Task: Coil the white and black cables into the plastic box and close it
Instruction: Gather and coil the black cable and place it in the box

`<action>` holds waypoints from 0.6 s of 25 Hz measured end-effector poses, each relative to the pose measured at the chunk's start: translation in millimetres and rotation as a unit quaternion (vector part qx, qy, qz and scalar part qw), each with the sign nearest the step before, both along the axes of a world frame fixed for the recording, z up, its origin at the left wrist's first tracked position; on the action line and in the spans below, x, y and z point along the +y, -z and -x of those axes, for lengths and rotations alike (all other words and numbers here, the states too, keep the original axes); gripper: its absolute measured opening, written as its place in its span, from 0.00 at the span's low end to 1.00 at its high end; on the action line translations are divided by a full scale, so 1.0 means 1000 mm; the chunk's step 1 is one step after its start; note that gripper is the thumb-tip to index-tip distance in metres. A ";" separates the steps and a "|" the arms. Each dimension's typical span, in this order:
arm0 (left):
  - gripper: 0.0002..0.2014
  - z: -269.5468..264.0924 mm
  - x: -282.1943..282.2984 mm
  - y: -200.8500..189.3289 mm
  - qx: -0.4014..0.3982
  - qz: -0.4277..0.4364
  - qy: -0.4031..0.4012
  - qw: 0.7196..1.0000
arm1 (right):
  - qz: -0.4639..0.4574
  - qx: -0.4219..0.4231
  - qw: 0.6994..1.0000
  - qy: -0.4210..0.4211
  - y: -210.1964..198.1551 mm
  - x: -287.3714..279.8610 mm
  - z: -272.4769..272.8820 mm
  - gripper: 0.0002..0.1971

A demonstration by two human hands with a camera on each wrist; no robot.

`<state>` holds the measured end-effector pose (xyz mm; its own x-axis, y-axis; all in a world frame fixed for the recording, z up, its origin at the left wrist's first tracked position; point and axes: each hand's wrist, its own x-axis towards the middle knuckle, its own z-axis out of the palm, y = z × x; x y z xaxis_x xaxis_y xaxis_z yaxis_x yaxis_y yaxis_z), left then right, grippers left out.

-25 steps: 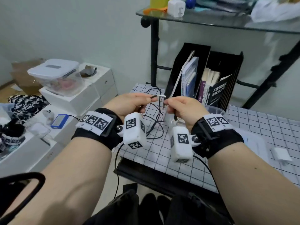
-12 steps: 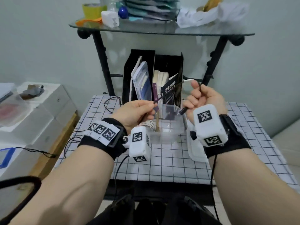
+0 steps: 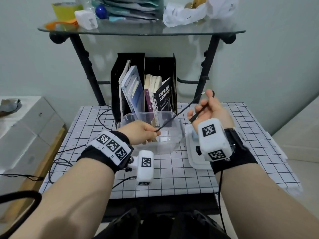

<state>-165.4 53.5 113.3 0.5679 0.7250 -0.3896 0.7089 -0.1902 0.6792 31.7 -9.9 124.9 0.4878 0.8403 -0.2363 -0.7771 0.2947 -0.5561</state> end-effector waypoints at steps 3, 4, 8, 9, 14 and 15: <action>0.08 0.000 0.000 -0.002 0.051 0.032 0.045 0.997 | 0.007 0.000 1.000 -0.016 0.010 0.007 0.012 0.13; 0.09 -0.001 -0.001 -0.003 0.060 0.042 0.069 0.995 | 0.012 0.000 1.000 -0.018 0.013 0.010 0.015 0.13; 0.03 -0.004 -0.004 -0.007 0.039 0.055 0.121 0.990 | 0.021 -0.043 0.998 -0.050 0.019 0.016 0.031 0.16; 0.04 -0.004 -0.004 -0.010 0.021 0.061 0.118 0.991 | 0.025 -0.065 0.995 -0.065 0.021 0.016 0.034 0.16; 0.02 -0.004 0.005 -0.020 -0.014 -0.012 0.072 0.997 | 0.104 -0.255 0.943 -0.187 0.031 0.020 0.041 0.19; 0.03 -0.004 0.007 -0.019 -0.037 -0.026 0.049 0.998 | 0.116 -0.273 0.929 -0.220 0.032 0.020 0.043 0.20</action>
<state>-161.0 60.3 132.7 0.6635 0.6824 -0.3069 0.6332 -0.2936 0.7162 -10.9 10.5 92.6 0.2086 0.9446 -0.2534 -0.3766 -0.1615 -0.9122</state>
